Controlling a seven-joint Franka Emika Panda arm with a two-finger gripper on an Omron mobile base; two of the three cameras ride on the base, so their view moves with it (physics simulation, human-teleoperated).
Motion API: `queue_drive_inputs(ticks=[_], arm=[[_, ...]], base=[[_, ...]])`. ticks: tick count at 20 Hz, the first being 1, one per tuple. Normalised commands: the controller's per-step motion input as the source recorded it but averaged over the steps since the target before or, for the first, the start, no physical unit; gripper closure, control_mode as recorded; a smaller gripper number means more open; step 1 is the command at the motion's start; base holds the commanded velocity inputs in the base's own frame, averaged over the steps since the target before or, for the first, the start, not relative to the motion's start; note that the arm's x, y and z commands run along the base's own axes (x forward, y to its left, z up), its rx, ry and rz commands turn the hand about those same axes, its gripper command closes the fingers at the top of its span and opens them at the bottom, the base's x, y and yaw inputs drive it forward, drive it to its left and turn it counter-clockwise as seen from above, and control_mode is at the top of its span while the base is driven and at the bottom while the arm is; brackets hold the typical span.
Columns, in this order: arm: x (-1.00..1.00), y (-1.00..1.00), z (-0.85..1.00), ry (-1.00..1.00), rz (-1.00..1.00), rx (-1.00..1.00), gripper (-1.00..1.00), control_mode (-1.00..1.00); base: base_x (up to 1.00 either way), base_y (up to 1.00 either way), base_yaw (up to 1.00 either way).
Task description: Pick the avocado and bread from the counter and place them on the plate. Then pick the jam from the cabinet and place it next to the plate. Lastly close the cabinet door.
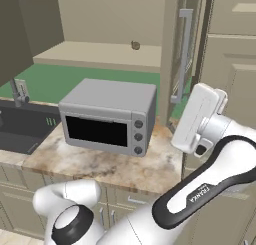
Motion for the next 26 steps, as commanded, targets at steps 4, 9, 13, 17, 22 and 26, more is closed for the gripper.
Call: queue_drive_inputs(ticks=[4, 9, 13, 17, 22, 26], arm=[[-0.06, 0.71, 0.16, 0.00, 0.00, -0.03, -1.00, -1.00], [0.00, 0.85, 0.41, 0.00, -0.01, -0.05, -1.00, -1.00], [0.00, 0.92, 0.58, 0.00, -0.04, -0.06, -1.00, -1.00], [0.00, 0.89, 0.71, -0.01, -0.07, -0.06, -1.00, -1.00], [0.02, 0.72, 0.80, -0.04, -0.09, -0.03, -1.00, -1.00], [0.29, 0.40, 0.62, -0.01, -0.06, 0.00, -1.00, -1.00]], base=[[0.00, 0.00, 0.00], [0.00, 0.00, 0.00], [0.00, 0.00, 0.00], [0.00, 0.00, 0.00], [0.00, 0.00, 0.00], [0.00, 0.00, 0.00]])
